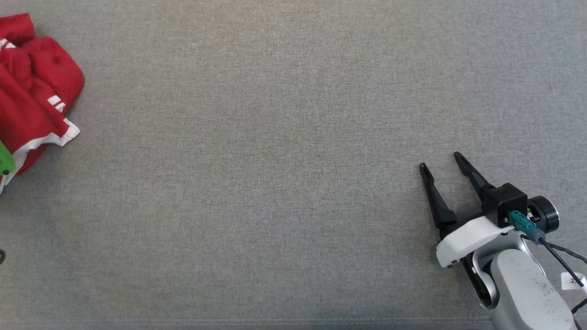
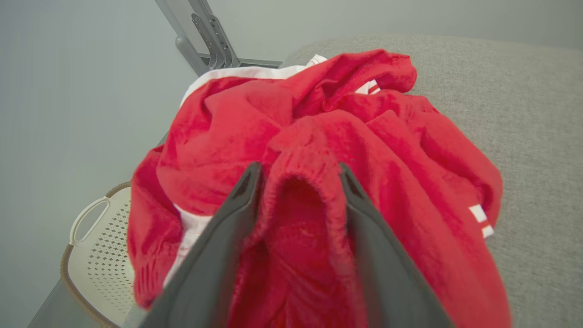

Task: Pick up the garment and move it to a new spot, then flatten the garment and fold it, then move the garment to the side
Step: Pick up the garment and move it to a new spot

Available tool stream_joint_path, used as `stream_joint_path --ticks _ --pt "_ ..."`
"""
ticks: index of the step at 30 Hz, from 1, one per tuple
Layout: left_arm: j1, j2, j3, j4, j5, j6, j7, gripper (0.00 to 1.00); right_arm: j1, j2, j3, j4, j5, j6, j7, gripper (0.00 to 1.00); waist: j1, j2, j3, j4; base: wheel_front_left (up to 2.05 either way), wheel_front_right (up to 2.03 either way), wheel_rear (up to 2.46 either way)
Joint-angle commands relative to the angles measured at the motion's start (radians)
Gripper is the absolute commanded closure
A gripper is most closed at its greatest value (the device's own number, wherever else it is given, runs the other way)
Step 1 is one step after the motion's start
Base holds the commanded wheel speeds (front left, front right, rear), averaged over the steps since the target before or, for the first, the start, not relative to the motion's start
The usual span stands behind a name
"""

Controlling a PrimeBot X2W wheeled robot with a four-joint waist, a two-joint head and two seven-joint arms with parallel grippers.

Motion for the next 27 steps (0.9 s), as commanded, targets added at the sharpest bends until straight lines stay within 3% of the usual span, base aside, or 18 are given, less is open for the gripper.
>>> stream_joint_path --ticks 1,7,12,19,27 --pt "0.002 -0.001 0.0 0.001 -0.002 0.004 -0.004 1.0 -0.009 0.002 0.002 0.004 -0.003 -0.002 0.0 0.0 0.0 -0.0001 -0.004 0.003 0.0 0.0 0.0" --pt "-0.044 0.016 -0.03 -0.04 0.032 -0.013 -0.078 1.0 -0.004 0.013 0.003 0.008 0.005 -0.002 0.0 0.0 0.0 -0.0001 -0.037 0.01 0.0 0.0 0.0" --pt "-0.106 0.001 -0.077 -0.158 0.087 -0.036 -0.131 1.0 0.021 0.037 0.005 0.019 0.012 -0.002 0.0 0.0 0.0 -0.0001 -0.099 0.011 0.0 0.0 0.0" --pt "-0.166 -0.09 -0.145 -0.371 0.12 -0.098 -0.14 1.0 0.039 0.074 0.011 0.029 0.031 -0.002 -0.001 0.0 0.0 -0.0001 -0.182 -0.03 0.0 0.0 0.0" --pt "-0.145 -0.209 -0.197 -0.564 0.076 -0.119 -0.14 1.0 0.055 0.099 0.018 0.034 0.038 -0.002 -0.001 0.0 0.0 -0.0001 -0.224 -0.122 0.0 0.0 0.0"
